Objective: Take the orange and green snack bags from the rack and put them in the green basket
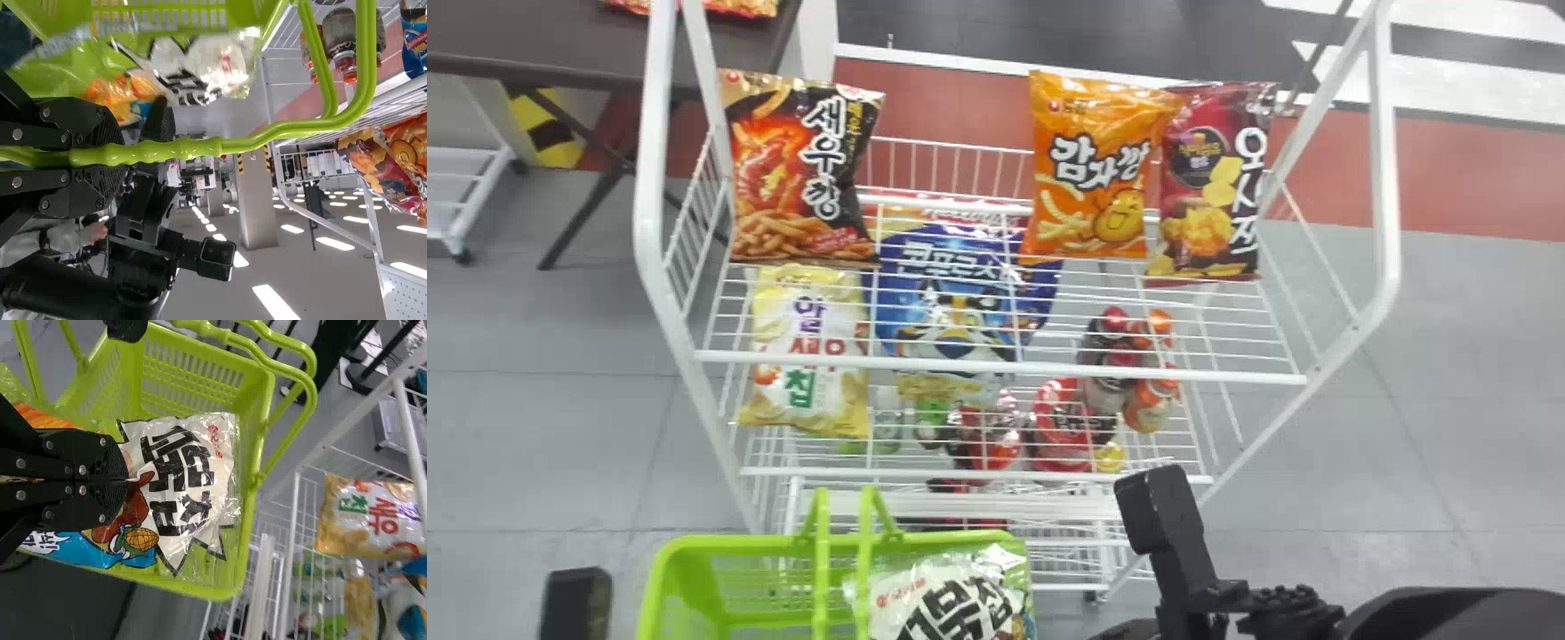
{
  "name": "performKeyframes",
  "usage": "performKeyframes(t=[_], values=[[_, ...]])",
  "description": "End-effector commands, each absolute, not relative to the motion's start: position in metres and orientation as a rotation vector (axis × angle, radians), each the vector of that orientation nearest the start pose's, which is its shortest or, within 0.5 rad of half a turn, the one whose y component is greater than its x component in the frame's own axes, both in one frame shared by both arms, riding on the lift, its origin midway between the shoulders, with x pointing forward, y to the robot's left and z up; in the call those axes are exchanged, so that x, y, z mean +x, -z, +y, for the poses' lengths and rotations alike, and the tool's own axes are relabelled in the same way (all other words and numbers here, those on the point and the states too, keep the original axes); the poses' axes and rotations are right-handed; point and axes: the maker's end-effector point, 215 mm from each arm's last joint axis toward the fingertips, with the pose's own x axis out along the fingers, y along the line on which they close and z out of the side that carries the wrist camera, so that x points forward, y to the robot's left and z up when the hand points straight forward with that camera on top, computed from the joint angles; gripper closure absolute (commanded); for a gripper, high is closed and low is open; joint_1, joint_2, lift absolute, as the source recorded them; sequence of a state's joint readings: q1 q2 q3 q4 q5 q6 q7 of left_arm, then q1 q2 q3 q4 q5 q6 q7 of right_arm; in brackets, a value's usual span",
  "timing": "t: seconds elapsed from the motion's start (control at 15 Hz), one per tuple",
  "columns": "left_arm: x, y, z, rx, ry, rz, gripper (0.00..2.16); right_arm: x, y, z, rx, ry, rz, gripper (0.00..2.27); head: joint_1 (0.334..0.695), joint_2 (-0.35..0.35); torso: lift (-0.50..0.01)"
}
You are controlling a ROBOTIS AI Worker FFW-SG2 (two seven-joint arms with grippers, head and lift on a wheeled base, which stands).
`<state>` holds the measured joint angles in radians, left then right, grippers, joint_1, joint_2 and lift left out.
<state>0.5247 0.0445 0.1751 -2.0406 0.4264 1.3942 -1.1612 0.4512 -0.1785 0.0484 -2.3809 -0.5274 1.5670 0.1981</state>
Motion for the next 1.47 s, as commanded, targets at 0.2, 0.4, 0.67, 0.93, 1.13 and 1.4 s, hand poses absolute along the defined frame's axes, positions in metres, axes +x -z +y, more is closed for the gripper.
performKeyframes(t=[0.2, 0.4, 0.67, 0.93, 1.13, 1.4], values=[[0.189, 0.437, 0.051, -1.125, 1.041, 1.041, 2.15, 0.207, 0.520, -0.040, 0.209, -0.704, 1.323, 2.13, 0.695, -0.026, 0.000], [0.189, 0.437, 0.050, -1.128, 1.043, 1.042, 2.15, 0.198, 0.547, -0.043, 0.144, -0.681, 1.384, 2.12, 0.695, 0.033, 0.000], [0.189, 0.438, 0.050, -1.127, 1.041, 1.042, 2.15, 0.217, 0.564, -0.051, 0.135, -0.649, 1.351, 0.13, 0.695, 0.012, 0.000], [0.190, 0.439, 0.051, -1.124, 1.039, 1.042, 2.15, 0.269, 0.552, -0.068, 0.073, -0.584, 1.169, 0.01, 0.695, -0.010, 0.000], [0.189, 0.439, 0.050, -1.124, 1.039, 1.045, 2.15, 0.308, 0.526, -0.075, 0.106, -0.574, 1.026, 0.09, 0.695, -0.048, 0.000], [0.189, 0.440, 0.050, -1.120, 1.036, 1.046, 2.15, 0.347, 0.471, -0.070, 0.152, -0.619, 0.838, 0.09, 0.695, -0.049, 0.000]])
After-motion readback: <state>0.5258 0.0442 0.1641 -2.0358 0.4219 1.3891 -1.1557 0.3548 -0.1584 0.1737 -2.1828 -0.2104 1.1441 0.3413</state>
